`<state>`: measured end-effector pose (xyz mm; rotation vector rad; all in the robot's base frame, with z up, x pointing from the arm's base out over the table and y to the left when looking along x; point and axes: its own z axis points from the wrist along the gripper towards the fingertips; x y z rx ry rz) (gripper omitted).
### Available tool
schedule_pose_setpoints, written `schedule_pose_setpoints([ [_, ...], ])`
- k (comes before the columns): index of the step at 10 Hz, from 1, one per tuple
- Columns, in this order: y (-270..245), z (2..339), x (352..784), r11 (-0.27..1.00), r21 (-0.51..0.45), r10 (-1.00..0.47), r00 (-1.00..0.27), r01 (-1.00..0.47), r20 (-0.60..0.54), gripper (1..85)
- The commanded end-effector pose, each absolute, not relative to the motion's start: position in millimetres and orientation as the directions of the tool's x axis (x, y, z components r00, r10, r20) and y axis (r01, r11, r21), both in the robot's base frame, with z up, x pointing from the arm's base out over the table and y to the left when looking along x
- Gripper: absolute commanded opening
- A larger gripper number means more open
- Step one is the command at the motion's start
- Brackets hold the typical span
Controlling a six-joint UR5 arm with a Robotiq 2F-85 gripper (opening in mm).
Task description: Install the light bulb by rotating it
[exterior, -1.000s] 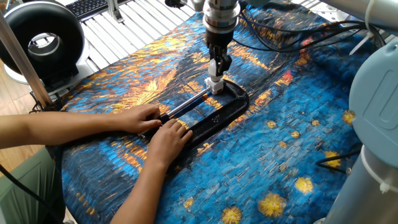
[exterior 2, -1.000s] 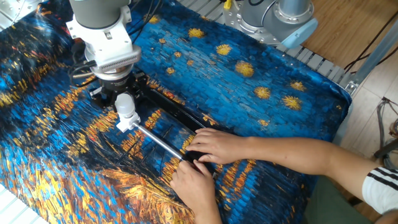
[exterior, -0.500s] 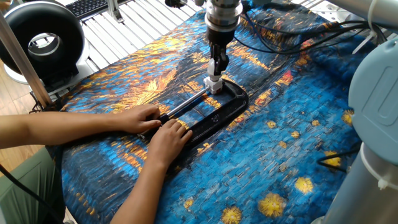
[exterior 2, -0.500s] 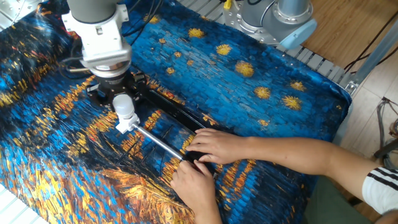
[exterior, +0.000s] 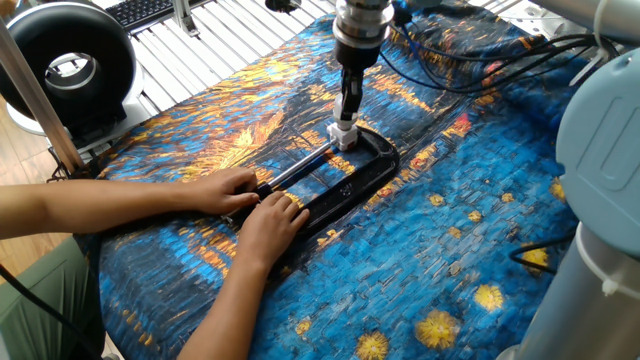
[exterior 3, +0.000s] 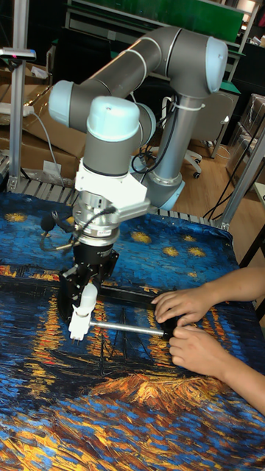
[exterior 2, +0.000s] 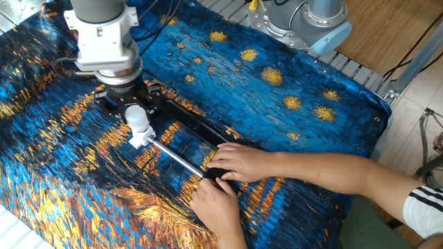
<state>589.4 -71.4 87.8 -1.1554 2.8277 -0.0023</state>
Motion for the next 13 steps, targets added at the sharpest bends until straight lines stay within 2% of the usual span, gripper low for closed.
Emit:
schedule_pose_setpoints([
  [1, -67.8, 90.6, 597.4, 0.797, -0.014, -0.601, -0.791, -0.604, -0.115, 38.3],
  [3, -70.0, 86.3, 601.0, 0.802, -0.029, -0.595, -0.796, -0.596, -0.109, 50.7],
  [7, -69.5, 83.6, 599.4, 0.808, -0.016, -0.588, -0.803, -0.589, -0.101, 65.3],
  [10, -73.8, 81.6, 597.1, 0.812, 0.006, -0.582, -0.809, -0.584, -0.085, 71.7],
  [13, -72.9, 88.0, 578.6, 0.82, 0.033, -0.571, -0.821, -0.571, -0.005, 72.3],
])
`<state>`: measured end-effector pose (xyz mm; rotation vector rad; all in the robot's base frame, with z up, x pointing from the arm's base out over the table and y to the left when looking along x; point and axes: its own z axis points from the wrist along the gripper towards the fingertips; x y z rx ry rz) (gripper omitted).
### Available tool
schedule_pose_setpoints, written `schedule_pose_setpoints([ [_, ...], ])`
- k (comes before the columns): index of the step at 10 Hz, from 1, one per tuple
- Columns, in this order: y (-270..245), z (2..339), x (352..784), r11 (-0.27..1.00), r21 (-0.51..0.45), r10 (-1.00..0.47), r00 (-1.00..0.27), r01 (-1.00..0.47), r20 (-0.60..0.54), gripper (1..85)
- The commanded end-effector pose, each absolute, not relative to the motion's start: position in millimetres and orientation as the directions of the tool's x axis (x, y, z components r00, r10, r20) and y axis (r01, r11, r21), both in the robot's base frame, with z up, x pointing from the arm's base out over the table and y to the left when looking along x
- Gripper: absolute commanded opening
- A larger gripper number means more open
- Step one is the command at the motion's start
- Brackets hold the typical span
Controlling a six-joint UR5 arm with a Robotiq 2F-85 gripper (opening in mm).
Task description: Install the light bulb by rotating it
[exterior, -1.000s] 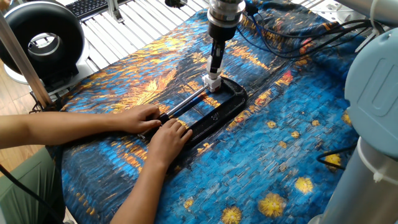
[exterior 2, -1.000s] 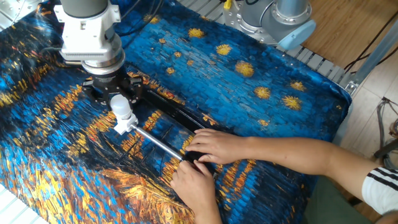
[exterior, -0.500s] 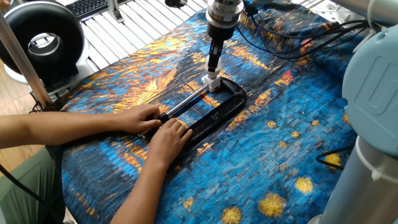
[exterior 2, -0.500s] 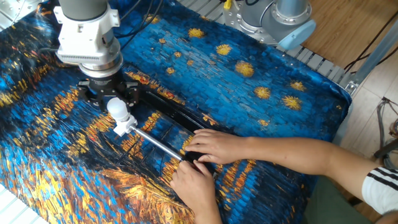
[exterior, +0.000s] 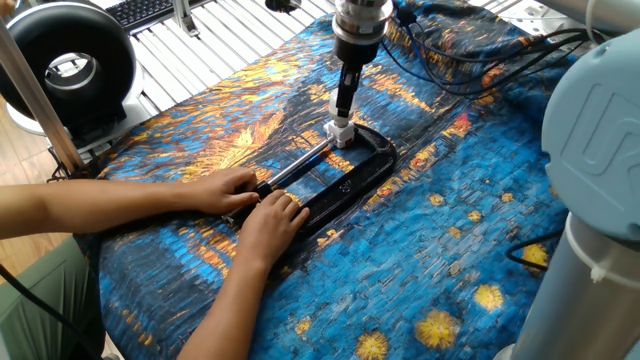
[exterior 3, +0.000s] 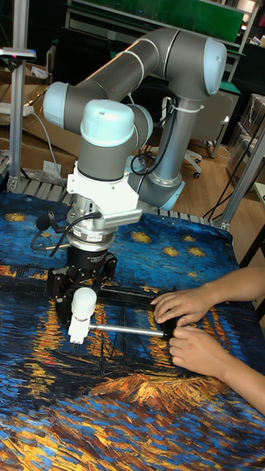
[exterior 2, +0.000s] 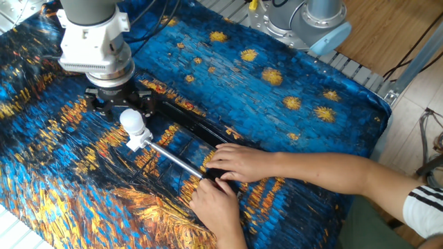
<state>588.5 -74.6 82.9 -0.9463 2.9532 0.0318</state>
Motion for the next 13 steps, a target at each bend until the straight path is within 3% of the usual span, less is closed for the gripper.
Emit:
schedule_pose_setpoints([
  [1, -71.6, 90.7, 574.2, 0.797, 0.034, -0.604, -0.797, -0.603, 0.014, 72.0],
  [4, -65.2, 93.0, 572.7, 0.654, 0.016, -0.756, -0.654, -0.756, 0.029, 71.3],
  [7, -63.4, 96.2, 586.0, 0.43, -0.06, -0.899, -0.434, -0.901, 0.068, 71.0],
  [13, -55.7, 94.6, 603.9, 0.218, -0.117, -0.974, -0.223, -0.969, 0.027, 70.7],
])
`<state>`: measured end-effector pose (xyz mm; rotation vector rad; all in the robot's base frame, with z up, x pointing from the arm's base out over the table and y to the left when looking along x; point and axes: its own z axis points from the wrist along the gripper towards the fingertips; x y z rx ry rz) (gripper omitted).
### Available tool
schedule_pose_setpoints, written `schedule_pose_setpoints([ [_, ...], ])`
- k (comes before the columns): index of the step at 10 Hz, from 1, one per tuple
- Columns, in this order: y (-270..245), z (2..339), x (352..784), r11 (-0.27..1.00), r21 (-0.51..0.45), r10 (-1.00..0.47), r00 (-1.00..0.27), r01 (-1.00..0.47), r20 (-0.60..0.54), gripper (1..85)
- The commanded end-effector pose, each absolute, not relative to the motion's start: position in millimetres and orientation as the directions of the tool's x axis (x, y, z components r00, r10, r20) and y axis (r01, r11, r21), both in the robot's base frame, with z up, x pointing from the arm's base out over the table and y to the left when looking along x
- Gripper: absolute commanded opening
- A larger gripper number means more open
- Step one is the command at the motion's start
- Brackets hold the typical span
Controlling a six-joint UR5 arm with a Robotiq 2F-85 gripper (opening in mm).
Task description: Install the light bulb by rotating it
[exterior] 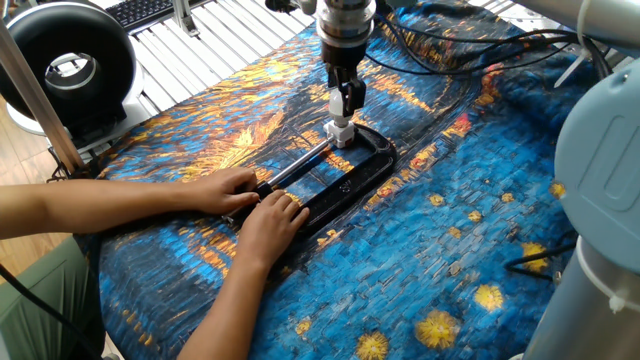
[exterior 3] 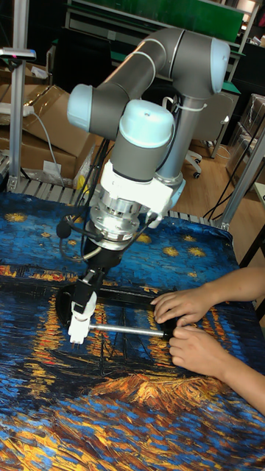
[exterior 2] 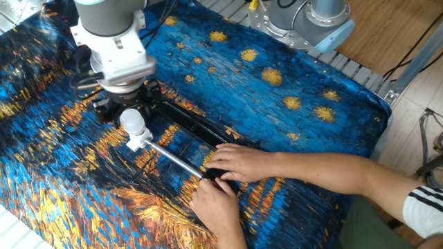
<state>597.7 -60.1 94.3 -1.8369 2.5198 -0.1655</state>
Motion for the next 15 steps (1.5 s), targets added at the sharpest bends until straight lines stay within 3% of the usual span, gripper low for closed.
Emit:
schedule_pose_setpoints([
  [1, -56.5, 93.9, 605.2, 0.196, -0.123, -0.979, -0.2, -0.973, 0.025, 70.7],
  [5, -64.8, 93.6, 602.6, 0.131, -0.12, -0.989, -0.139, -0.984, 0.058, 70.7],
  [10, -61.0, 91.2, 595.3, 0.145, -0.09, -0.988, -0.148, -0.985, 0.037, 65.3],
  [15, -64.3, 106.0, 595.6, 0.151, -0.084, -0.987, -0.155, -0.985, 0.036, 71.7],
])
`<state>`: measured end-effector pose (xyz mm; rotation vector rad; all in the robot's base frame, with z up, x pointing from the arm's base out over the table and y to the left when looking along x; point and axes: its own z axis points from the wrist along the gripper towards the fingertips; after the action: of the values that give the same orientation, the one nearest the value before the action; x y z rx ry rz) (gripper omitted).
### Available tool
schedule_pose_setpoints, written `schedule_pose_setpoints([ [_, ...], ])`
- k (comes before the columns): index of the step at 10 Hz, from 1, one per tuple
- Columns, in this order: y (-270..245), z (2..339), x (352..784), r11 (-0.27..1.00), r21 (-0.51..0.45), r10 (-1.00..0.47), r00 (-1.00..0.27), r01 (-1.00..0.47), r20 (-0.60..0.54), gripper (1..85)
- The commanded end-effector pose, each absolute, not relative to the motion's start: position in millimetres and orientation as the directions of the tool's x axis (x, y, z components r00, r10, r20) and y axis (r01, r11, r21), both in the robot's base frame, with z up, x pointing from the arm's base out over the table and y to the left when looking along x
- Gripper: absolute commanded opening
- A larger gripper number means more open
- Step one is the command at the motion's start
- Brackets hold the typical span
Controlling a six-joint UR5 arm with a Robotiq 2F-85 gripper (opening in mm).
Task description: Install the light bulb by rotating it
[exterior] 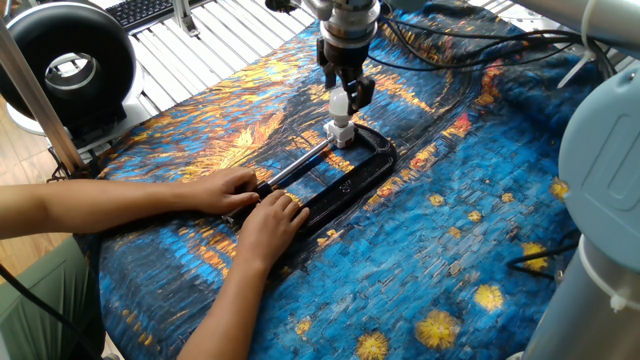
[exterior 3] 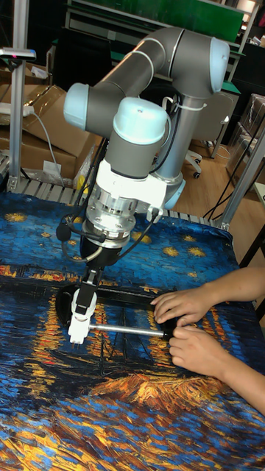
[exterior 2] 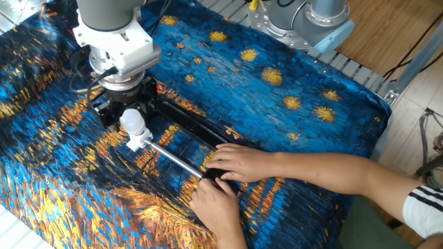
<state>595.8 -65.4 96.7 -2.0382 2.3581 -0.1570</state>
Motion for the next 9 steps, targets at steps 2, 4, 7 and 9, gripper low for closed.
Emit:
schedule_pose_setpoints([
  [2, -68.5, 122.4, 592.3, 0.152, -0.079, -0.987, -0.156, -0.985, 0.044, 72.3],
  [4, -68.8, 143.0, 583.3, 0.162, -0.073, -0.985, -0.165, -0.984, 0.046, 72.3],
  [7, -61.8, 151.7, 574.0, 0.171, -0.033, -0.985, -0.172, -0.985, 0.023, 71.0],
  [9, -61.3, 150.0, 579.8, 0.166, -0.01, -0.986, -0.166, -0.986, 0.002, 69.0],
])
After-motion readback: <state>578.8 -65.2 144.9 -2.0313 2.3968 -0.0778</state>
